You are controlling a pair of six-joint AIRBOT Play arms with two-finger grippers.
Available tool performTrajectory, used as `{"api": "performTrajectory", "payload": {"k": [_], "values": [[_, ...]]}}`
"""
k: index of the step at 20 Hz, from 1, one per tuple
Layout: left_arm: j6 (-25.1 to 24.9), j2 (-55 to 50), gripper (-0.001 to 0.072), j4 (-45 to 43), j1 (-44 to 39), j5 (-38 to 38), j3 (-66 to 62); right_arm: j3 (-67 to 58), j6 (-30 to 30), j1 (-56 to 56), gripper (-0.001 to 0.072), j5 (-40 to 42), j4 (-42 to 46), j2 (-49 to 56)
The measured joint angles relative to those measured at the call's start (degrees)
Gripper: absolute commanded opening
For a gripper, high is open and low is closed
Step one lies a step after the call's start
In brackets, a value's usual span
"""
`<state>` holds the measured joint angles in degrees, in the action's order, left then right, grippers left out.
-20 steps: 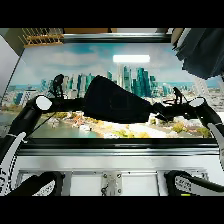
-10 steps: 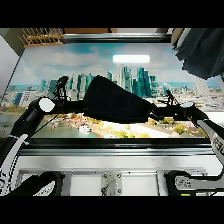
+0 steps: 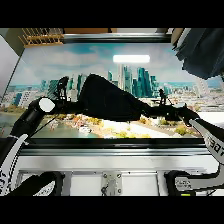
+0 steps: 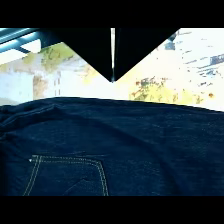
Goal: Fold the clothes and pants, and hang the long-sleeved shirts on hangers.
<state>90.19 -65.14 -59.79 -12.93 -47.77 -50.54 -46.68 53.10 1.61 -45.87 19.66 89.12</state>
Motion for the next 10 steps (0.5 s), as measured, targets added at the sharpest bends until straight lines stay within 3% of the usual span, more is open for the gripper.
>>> {"api": "performTrajectory", "payload": {"k": [5,10], "values": [[0.39,-0.04,0.0008,-0.02,0.0,-0.22,0.0,-2.16,-2.69,2.16,0.0022,0.48,0.7,-3.52],[0.68,-0.04,0.0008,-0.02,0.0,-0.24,0.0,-8.35,6.67,16.28,0.0022,2.21,12.9,-12.7]]}}
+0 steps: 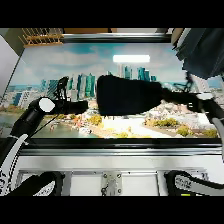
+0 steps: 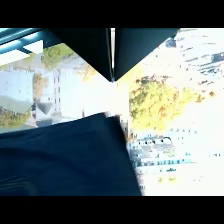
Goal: Fold the clothes and pants, and hang the long-sleeved shirts on hangers.
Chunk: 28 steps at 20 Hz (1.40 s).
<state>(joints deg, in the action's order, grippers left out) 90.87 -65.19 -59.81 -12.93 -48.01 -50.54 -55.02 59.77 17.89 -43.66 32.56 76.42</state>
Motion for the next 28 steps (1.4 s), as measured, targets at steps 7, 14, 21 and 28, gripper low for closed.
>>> {"api": "performTrajectory", "payload": {"k": [7,14,21,28], "values": [[0.13,0.0,0.0008,0.0,0.0,0.0,0.0,1.16,20.2,26.12,0.0022,2.32,19.76,-12.33],[0.13,0.0,0.0008,0.0,0.0,0.04,0.0,16.7,38.51,34.23,0.0022,-1.97,33.38,-23.58],[0.09,0.0,0.0008,0.0,0.0,0.0,0.0,23.54,43.74,34.8,0.0556,-5.53,43.21,-30.12],[0.0,0.0,0.0008,-0.02,0.0,-0.74,0.0,13.18,34.16,34.51,0.056,-6.14,48.57,-31.8]]}}
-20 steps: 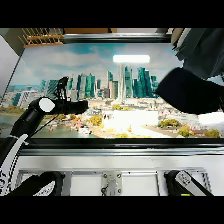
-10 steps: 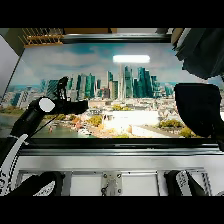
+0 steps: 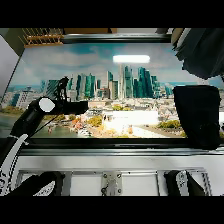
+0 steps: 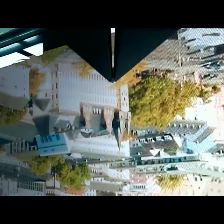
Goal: Fold the clothes and pants, and hang the long-sleeved shirts on hangers.
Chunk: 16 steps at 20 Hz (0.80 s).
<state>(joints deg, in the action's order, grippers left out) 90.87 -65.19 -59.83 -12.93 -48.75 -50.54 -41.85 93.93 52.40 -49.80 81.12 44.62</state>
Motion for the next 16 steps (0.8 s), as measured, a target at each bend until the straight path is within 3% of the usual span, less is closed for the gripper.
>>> {"api": "performTrajectory", "payload": {"k": [3,7,8,10,16], "values": [[0.0,0.0,0.0008,-0.02,-0.02,-0.07,0.0,-4.13,-6.08,-3.74,0.056,-0.44,-7.56,-2.6],[0.0,0.0,0.0008,-0.07,-0.02,0.15,0.0,-3.72,-12.33,-17.4,0.0546,-2.49,-17.07,-5.64],[0.02,0.0,0.0008,-0.07,-0.02,0.17,0.0,-3.04,-13.16,-21.38,0.0423,-3.17,-18.1,-5.84],[0.02,0.0,0.0008,-0.07,-0.02,0.22,0.0,-1.49,-14.78,-29.38,0.0026,-4.26,-19.67,-6.01],[0.04,0.0,0.0008,-0.09,-0.02,0.31,0.0,0.44,-17.05,-43.01,0.0028,-5.99,-21.38,-5.42]]}}
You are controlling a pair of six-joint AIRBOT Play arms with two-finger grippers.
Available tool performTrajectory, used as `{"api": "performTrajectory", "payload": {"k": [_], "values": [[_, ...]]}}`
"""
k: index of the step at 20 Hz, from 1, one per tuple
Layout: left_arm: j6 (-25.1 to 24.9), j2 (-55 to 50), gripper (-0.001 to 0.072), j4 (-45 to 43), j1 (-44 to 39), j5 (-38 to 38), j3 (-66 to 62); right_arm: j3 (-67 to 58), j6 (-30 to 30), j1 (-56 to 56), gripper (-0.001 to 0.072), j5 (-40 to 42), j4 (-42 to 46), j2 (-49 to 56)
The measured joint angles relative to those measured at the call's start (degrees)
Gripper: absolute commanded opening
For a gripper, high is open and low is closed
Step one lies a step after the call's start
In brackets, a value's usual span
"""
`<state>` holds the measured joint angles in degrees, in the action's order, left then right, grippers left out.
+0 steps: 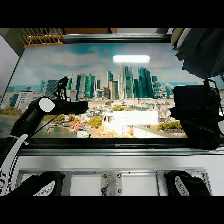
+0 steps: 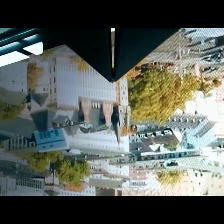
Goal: Fold the clothes and pants, and hang the long-sleeved shirts on hangers.
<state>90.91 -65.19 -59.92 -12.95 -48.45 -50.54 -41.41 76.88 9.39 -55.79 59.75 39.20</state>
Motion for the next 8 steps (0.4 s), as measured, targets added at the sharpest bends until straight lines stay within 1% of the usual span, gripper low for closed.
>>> {"api": "performTrajectory", "payload": {"k": [8], "values": [[0.04,0.0,0.0008,0.0,0.0,0.02,0.0,0.26,-0.42,-2.64,0.0028,-0.61,-0.44,0.07]]}}
